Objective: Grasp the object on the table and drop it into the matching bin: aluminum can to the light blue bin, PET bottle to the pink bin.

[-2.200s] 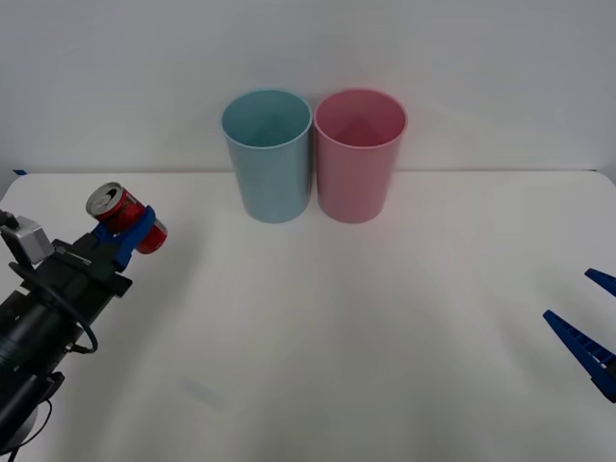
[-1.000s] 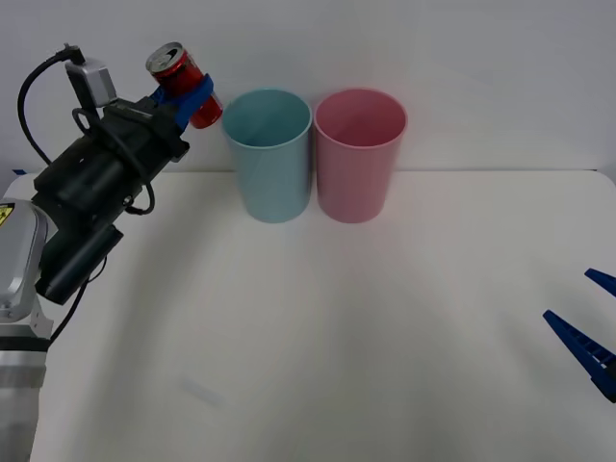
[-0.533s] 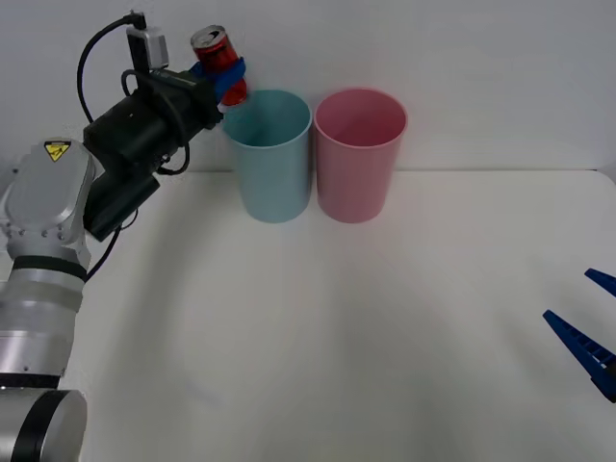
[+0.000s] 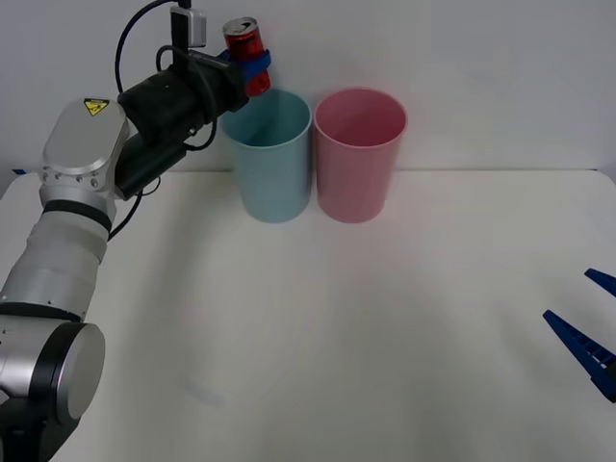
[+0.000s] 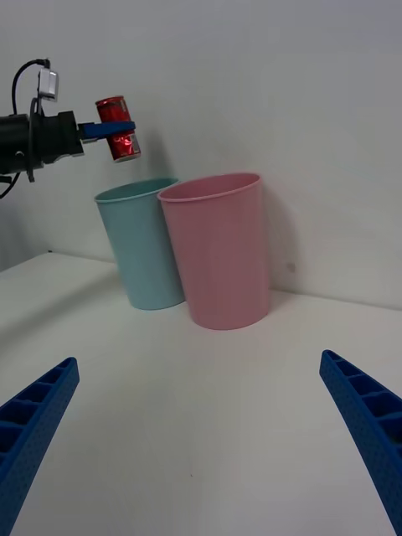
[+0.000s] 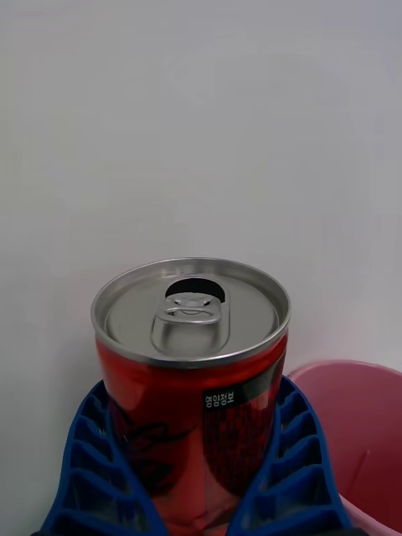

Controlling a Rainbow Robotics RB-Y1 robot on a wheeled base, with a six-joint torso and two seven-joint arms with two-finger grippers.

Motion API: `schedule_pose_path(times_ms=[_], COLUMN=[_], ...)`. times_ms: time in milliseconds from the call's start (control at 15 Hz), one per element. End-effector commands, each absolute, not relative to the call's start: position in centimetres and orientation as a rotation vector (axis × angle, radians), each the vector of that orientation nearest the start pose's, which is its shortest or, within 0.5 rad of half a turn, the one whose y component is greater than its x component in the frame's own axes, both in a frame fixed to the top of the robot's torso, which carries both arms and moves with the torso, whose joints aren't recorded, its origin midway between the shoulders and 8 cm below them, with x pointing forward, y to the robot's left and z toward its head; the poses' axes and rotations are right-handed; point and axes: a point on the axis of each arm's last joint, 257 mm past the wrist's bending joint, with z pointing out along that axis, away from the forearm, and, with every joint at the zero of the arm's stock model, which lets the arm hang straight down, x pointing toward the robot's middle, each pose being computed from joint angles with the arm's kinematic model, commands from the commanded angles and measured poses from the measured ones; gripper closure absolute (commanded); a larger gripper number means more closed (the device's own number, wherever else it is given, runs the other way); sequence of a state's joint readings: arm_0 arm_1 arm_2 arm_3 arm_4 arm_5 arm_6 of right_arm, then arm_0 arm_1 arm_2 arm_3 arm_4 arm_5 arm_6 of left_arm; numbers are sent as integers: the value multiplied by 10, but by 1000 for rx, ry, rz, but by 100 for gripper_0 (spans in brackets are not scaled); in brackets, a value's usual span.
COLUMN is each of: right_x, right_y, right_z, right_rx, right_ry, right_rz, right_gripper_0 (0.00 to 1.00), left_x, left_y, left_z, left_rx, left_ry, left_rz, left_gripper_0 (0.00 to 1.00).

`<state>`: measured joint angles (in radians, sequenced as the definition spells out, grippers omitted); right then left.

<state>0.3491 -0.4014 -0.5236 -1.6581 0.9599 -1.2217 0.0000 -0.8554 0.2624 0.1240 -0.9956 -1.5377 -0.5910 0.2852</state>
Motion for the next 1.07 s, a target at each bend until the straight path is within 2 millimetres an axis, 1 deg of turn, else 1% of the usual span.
schedule_pose_path(times_ms=[67,133,200,267,667,733,867,1067], right_x=[342,342,342,342,342,342,342,342], right_y=[-330,-330,-330,-330,-330,-330,-330,-330], right_z=[-169,-169,-169,-169,-169,-169,-169,-169], right_rx=[-465,-465,-465,-465,-465,-465,-465,-465], right_ry=[1441,1441,1441,1441,1441,1441,1441,1441], right_rz=[567,567,567,567,567,567,567,567], right_gripper_0=[0,0,0,0,0,0,0,0], left_x=[689,689,689,689,684,680,668,641], left_y=[100,100,101,101,108,112,119,135], left_z=[-1,-2,-1,-1,-7,-4,-6,-11], left_rx=[463,465,463,466,439,432,423,403], left_ry=[1383,1384,1382,1380,1377,1365,1345,1307], left_rz=[-501,-501,-498,-497,-536,-549,-567,-575], left_gripper_0=[95,85,54,0,0,0,0,0])
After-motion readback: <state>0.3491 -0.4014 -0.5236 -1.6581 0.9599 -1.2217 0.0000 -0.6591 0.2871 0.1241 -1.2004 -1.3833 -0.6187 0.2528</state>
